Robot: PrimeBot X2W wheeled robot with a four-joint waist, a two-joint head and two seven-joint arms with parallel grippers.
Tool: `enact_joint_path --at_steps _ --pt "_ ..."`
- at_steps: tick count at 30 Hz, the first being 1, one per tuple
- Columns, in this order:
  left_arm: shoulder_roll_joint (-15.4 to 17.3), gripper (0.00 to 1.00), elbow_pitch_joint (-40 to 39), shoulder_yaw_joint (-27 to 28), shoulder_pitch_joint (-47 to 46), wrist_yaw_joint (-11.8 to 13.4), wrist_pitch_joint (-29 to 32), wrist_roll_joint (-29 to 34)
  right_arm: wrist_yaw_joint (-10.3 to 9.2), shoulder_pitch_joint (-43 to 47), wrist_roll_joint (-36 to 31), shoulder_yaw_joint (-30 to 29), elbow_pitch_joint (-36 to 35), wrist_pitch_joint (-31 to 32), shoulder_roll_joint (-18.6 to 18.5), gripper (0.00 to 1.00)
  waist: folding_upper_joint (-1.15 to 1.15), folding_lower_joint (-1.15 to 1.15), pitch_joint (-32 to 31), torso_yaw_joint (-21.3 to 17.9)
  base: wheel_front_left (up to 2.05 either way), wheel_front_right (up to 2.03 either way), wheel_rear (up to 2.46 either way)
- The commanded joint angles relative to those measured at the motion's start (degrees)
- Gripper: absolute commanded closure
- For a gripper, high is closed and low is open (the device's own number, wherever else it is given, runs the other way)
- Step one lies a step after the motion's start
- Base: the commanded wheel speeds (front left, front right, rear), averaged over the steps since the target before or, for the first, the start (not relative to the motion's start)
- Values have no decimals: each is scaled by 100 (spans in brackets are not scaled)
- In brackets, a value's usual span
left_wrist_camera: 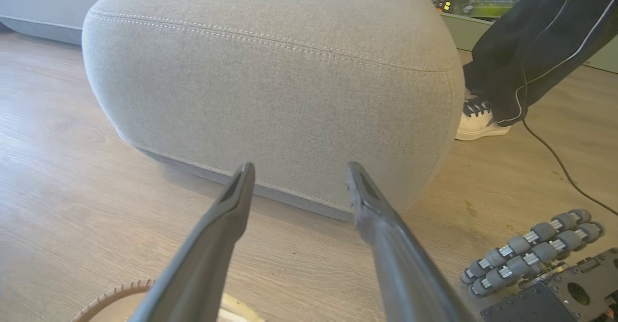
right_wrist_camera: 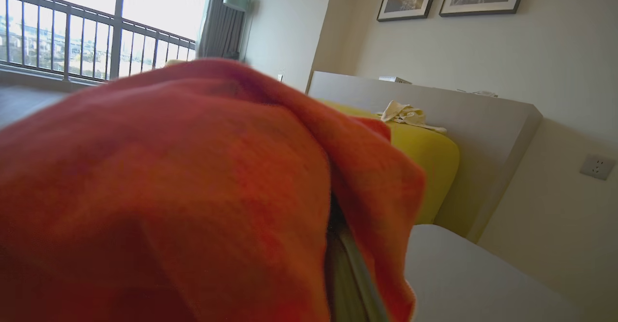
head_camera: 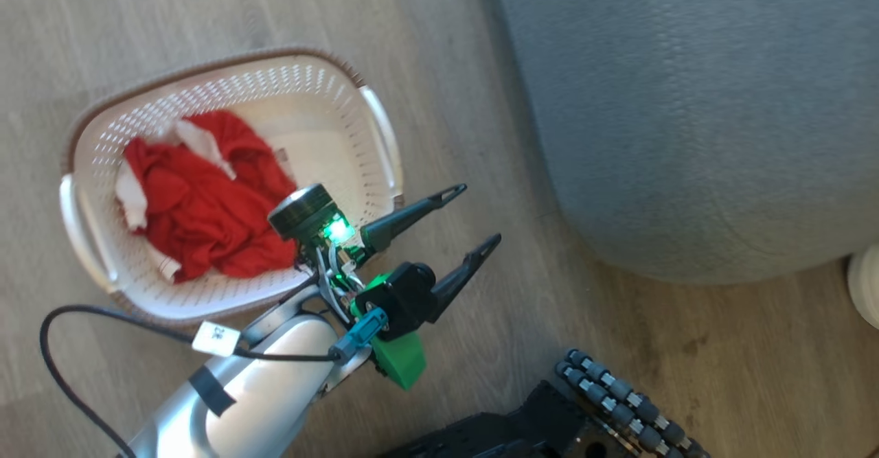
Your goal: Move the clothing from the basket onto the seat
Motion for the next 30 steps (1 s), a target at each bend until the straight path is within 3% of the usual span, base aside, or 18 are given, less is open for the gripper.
enact_joint_path --at_steps 1,5,11,18,26,27,28,30 --pt "33 0 -226 153 -47 2 -29 47 -1 -127 55 -26 86 -36 -340 100 0 -2 154 182 0 0 0" --pt "12 0 -258 158 -99 25 -29 72 -1 -459 -157 -61 873 -36 -712 100 0 -2 301 393 0 0 0" --pt "-11 0 -297 185 -103 101 -29 83 -1 -923 -451 -294 2225 -36 -970 100 0 -2 454 636 0 0 0" --pt "27 0 -439 394 -33 213 -29 23 -1 -1263 -607 278 3163 -36 -1116 100 0 -2 522 831 0 0 0" --pt "-13 0 -434 425 -55 226 -29 44 -1 -1369 -397 514 3810 -36 -1139 100 0 -2 517 875 0 0 0" --pt "-17 0 -428 433 -54 227 -29 42 -1 -1366 -404 551 3872 -36 -1170 76 0 -2 508 875 0 0 0" --pt "-21 0 -419 436 -53 225 -29 42 -1 -1357 -431 579 3879 -36 -1207 5 0 -2 494 876 0 0 0" --pt "-22 0 -400 423 -46 218 -29 54 -1 -1358 -352 592 3947 -36 -1172 0 0 -2 435 866 0 0 0"
